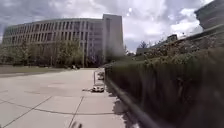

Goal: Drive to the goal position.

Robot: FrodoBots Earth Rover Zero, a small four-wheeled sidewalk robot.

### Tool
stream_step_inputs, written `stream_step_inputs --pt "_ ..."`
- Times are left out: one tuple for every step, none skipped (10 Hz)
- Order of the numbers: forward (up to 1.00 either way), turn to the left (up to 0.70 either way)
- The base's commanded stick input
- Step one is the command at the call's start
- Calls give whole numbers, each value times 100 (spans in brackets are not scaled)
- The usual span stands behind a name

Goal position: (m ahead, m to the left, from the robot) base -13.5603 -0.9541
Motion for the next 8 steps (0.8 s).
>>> stream_step_inputs --pt "6 0" --pt "5 0" --pt "5 0" --pt "5 0" --pt "5 0" --pt "6 0" --pt "6 0" --pt "5 0"
